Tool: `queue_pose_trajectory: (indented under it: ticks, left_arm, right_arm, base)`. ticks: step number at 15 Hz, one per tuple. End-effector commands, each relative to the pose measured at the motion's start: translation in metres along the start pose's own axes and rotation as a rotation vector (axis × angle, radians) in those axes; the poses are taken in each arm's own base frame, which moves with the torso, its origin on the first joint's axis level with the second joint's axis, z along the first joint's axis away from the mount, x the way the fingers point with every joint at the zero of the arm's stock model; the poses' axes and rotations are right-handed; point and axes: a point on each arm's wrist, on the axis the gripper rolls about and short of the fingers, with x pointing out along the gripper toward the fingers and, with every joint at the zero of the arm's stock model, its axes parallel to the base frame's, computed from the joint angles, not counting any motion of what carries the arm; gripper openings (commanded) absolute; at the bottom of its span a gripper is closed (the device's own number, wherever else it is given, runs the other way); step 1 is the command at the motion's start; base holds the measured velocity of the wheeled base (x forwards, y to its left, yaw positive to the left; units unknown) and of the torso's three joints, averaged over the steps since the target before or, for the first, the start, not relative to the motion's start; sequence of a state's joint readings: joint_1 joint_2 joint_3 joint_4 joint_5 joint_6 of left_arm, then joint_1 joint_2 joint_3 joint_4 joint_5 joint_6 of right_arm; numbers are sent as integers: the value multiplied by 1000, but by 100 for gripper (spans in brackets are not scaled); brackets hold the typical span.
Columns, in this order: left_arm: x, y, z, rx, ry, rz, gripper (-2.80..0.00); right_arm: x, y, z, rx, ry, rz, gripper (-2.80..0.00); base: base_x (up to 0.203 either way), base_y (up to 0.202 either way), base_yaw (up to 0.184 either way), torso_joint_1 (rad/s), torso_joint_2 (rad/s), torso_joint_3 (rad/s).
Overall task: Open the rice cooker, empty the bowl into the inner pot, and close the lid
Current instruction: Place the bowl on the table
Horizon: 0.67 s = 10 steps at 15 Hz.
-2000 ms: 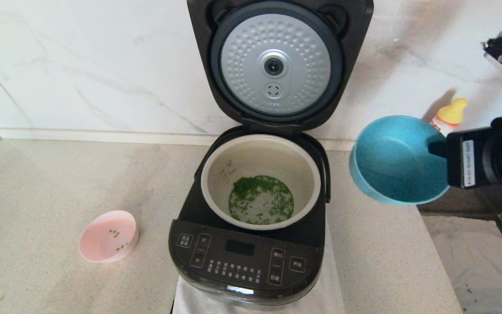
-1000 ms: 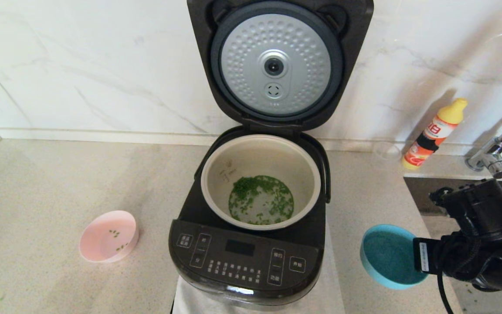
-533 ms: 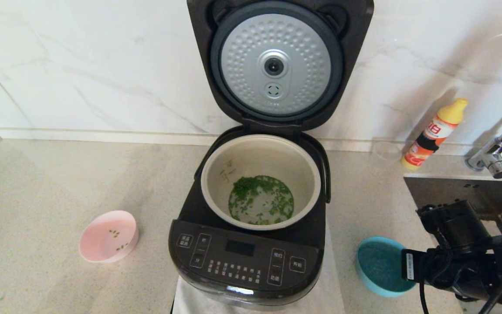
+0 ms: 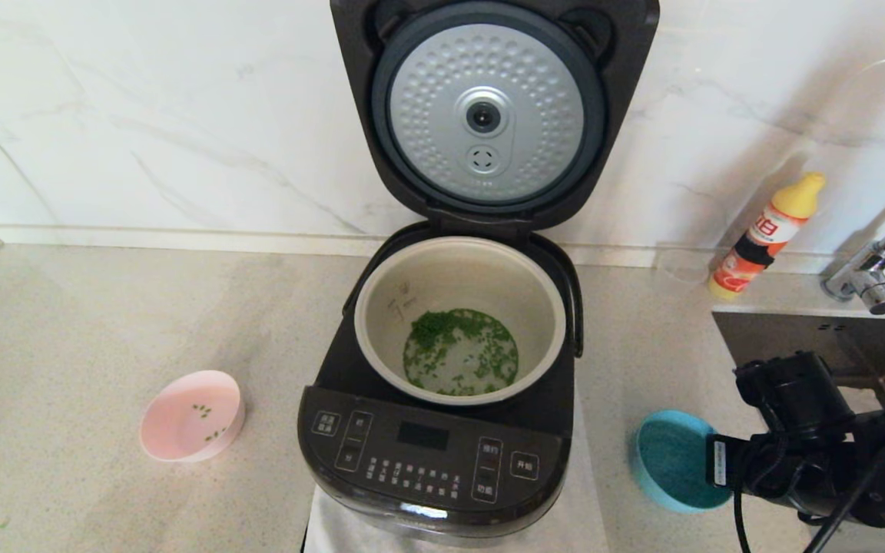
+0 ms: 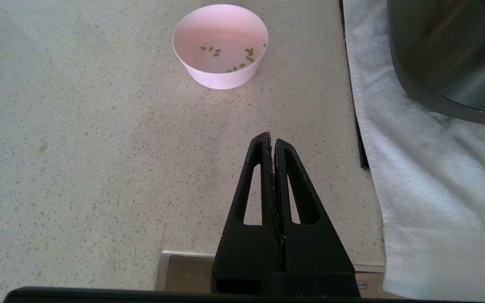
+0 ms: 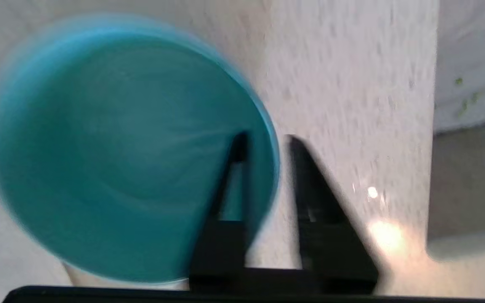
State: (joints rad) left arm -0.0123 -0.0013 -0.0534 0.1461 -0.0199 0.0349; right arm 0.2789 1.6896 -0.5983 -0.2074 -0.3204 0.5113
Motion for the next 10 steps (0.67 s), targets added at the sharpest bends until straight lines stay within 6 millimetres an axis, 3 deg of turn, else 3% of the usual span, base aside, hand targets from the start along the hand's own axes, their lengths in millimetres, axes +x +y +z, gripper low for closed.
queue_pose_trajectory:
  ticks: [1, 5, 8, 9, 10]
  left_arm:
    - [0, 0, 0, 0, 1, 0, -280]
    - [0, 0, 0, 0, 1, 0, -280]
    - [0, 0, 0, 0, 1, 0, -280]
    - [0, 0, 0, 0, 1, 0, -280]
    - [0, 0, 0, 0, 2, 0, -280]
  right_arm:
    - [-7, -1, 3, 10, -25, 12, 0]
    - [-33, -5, 14, 36, -110, 50, 0]
    - [-86, -14, 34, 53, -253, 106, 0]
    - [-110, -16, 45, 48, -309, 115, -280]
    - [-132, -18, 55, 34, -356, 97, -280]
  base:
    - [0, 0, 0, 0, 0, 0]
    - [0, 0, 0, 0, 0, 0]
    - [0, 0, 0, 0, 0, 0]
    - [0, 0, 0, 0, 0, 0]
    - [0, 0, 0, 0, 0, 0]
